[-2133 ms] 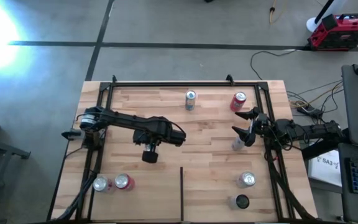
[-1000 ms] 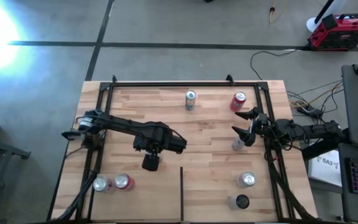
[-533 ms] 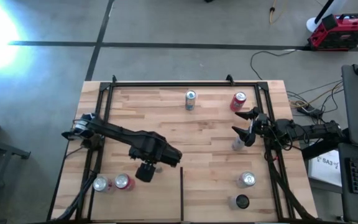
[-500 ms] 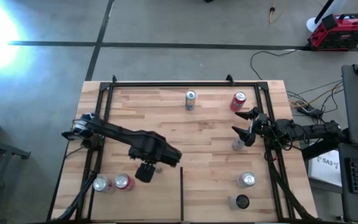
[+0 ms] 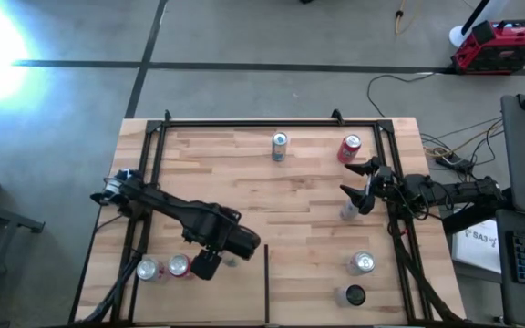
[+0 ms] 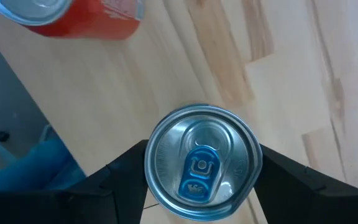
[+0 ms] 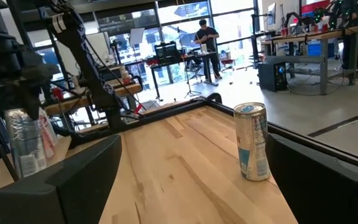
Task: Place canned beverage on shelf
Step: Put the bottom blue soda can on the shelf
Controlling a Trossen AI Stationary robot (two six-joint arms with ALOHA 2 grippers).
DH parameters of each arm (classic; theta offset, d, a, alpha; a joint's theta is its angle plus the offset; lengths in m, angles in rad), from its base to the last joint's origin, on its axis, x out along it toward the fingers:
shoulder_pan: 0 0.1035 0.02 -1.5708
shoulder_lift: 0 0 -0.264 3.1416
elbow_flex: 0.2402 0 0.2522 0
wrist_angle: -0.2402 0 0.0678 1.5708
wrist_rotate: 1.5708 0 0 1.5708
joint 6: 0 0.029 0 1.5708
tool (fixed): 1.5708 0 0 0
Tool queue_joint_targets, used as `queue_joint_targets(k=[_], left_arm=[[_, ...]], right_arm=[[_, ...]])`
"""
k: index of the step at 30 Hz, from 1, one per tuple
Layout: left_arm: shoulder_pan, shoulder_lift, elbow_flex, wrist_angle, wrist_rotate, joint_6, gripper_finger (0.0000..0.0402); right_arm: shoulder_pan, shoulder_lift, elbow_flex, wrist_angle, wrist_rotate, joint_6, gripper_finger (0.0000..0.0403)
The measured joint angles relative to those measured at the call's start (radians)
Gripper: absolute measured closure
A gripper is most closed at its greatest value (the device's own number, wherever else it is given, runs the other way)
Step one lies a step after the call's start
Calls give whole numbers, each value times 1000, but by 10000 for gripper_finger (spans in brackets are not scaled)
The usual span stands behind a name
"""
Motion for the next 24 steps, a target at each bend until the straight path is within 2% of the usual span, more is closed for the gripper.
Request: queue_joint_targets(k=[9, 24], left_arm=[[-64, 0, -40, 0, -3, 36, 171], [-94, 0, -62, 0, -13, 96, 169]], right_arm=[[0, 0, 0, 0, 0, 0, 21], [0, 0, 0, 0, 0, -1, 21]])
